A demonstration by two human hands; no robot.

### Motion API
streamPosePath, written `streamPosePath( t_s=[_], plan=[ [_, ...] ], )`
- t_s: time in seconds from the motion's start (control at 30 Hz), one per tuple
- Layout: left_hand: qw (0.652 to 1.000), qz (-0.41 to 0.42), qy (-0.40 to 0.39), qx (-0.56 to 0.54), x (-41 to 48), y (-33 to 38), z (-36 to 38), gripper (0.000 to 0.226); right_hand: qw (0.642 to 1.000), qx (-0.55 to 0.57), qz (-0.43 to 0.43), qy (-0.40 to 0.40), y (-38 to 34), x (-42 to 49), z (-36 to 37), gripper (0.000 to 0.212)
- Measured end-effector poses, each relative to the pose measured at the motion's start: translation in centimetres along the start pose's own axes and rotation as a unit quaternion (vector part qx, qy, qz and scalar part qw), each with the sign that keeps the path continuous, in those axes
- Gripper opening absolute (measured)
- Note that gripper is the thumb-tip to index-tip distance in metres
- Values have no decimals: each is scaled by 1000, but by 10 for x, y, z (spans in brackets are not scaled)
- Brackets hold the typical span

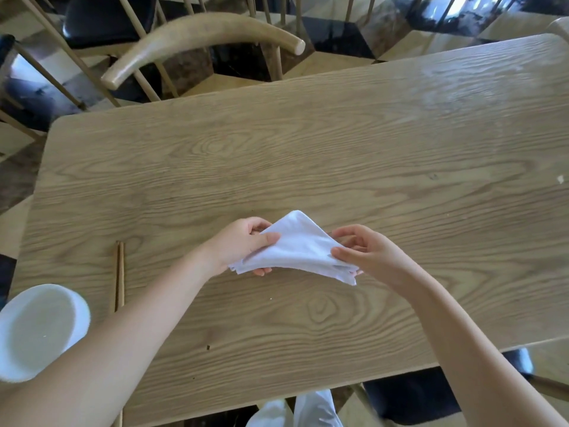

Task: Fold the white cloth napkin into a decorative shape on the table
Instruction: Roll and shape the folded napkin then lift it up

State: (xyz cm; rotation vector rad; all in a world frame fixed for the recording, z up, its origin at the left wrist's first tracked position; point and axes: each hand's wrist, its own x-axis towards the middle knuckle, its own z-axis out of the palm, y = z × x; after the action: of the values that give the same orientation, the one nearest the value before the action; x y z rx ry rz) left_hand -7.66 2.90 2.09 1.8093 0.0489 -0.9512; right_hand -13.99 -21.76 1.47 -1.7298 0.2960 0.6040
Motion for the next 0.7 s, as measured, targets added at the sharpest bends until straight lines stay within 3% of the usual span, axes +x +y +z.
streamPosePath(
  t_s=[0.1,0.3,0.4,0.47,0.57,0.7],
  plan=[
    [999,1,37,-18,-11,-11,5,27,990,-89,-50,97,10,-3,10,22],
    [989,43,49,-131,-44,-38,14,50,958,-184,-178,128,33,-21,19,43],
    [994,83,67,-23,-55,-49,19,67,924,-264,-210,179,40,-20,29,41],
    [982,130,119,67,-55,-53,25,71,906,-299,-237,181,45,-20,33,44],
    [953,177,200,144,-50,-57,30,61,898,-306,-245,200,48,-20,29,40],
    [939,180,236,176,-46,-62,29,61,895,-315,-261,177,48,-17,27,34]
  ],
)
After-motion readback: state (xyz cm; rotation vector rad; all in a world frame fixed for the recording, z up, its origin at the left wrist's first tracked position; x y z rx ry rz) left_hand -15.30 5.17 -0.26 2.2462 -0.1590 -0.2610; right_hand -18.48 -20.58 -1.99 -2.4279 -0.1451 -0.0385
